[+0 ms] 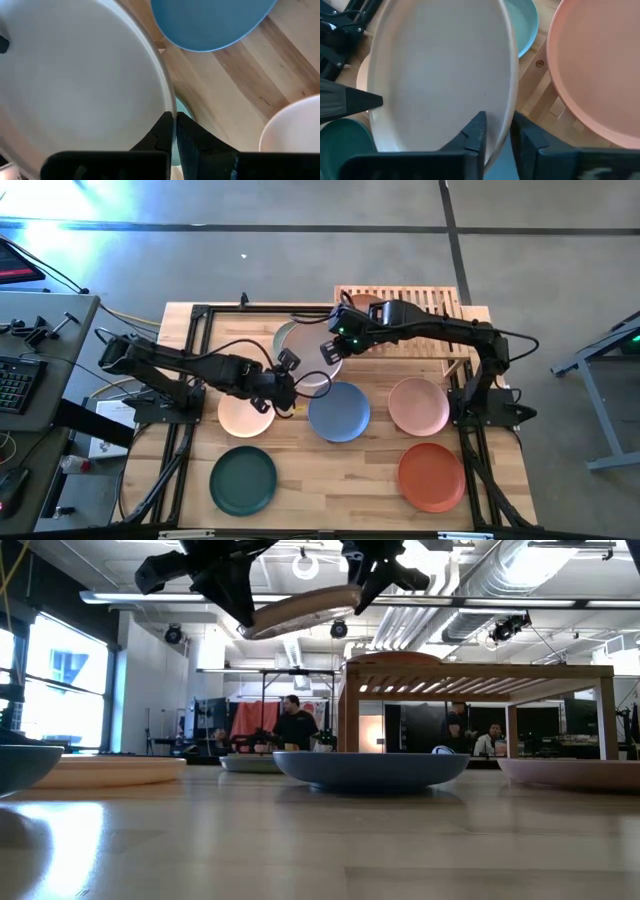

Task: Place and stack plates onto a shelf
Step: Stack the white plate on top of the brown plate on the shelf

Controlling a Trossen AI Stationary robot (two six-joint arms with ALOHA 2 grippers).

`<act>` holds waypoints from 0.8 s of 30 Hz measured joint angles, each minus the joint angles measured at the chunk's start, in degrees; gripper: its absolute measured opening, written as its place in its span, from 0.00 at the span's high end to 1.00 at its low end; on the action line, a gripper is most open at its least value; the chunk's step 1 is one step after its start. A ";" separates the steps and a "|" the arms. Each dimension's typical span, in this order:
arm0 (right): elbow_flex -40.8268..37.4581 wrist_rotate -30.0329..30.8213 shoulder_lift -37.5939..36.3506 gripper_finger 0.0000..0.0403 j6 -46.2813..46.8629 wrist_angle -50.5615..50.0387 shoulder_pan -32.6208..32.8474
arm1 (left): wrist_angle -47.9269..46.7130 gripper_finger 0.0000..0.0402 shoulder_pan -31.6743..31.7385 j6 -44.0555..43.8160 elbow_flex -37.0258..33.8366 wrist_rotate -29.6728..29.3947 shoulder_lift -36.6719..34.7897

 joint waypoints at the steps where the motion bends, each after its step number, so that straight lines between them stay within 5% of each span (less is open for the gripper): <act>1: 0.00 0.19 0.00 0.93 0.17 0.01 0.11 | 0.04 1.00 -0.02 -0.14 0.00 0.05 0.00; 14: 0.00 -1.01 -0.02 0.99 2.82 -0.12 0.20 | 0.10 0.95 -0.04 -3.54 -0.09 0.43 0.00; 24: 0.00 -1.73 -0.02 1.00 3.53 -0.96 0.27 | 0.45 0.82 0.04 -15.17 -0.09 4.68 0.00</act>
